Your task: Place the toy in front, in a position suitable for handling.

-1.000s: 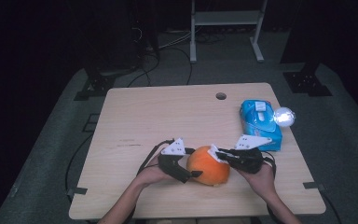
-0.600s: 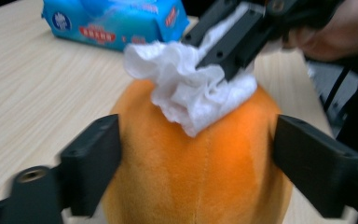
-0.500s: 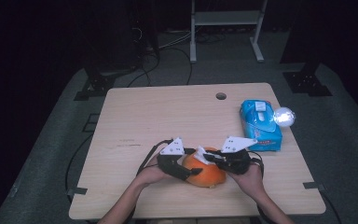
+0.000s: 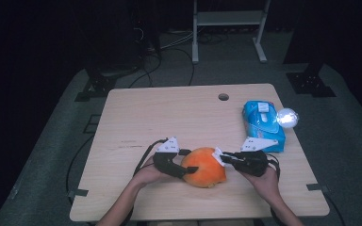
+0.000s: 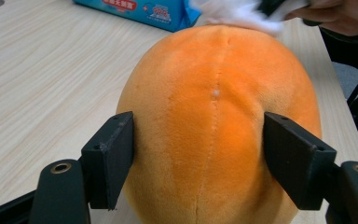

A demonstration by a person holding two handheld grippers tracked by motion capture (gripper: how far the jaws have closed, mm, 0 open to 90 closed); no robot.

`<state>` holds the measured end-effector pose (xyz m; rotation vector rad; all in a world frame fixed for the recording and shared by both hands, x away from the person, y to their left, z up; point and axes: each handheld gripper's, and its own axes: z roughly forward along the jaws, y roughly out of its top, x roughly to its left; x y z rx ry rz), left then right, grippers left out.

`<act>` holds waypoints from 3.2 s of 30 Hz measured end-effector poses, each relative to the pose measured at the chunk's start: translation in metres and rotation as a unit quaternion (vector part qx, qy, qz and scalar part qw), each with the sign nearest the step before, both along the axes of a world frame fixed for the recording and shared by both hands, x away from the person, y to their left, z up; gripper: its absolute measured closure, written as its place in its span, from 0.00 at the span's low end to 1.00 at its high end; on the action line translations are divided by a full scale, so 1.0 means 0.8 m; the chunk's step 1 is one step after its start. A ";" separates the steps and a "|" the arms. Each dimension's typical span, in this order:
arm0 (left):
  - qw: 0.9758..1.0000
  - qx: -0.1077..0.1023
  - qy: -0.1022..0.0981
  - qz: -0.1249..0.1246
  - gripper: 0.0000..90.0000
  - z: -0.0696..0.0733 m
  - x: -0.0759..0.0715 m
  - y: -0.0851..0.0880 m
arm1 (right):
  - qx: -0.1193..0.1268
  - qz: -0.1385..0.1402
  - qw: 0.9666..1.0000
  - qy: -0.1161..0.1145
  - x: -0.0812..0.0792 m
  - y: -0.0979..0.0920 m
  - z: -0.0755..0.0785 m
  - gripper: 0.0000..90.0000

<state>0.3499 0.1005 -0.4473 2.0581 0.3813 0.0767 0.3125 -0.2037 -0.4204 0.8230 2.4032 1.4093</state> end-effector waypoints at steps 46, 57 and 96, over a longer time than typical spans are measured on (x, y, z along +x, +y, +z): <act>1.000 0.000 0.005 0.001 0.34 -0.002 -0.001 0.003 | 0.029 0.020 0.999 0.007 0.003 0.016 0.003 0.90; 1.000 0.012 -0.006 -0.002 0.33 0.003 -0.005 -0.003 | 0.014 -0.002 0.999 0.041 0.011 -0.008 -0.014 0.90; 0.999 0.022 0.009 -0.022 0.20 0.013 -0.016 -0.025 | -0.011 0.033 0.999 0.000 0.007 0.010 0.011 0.90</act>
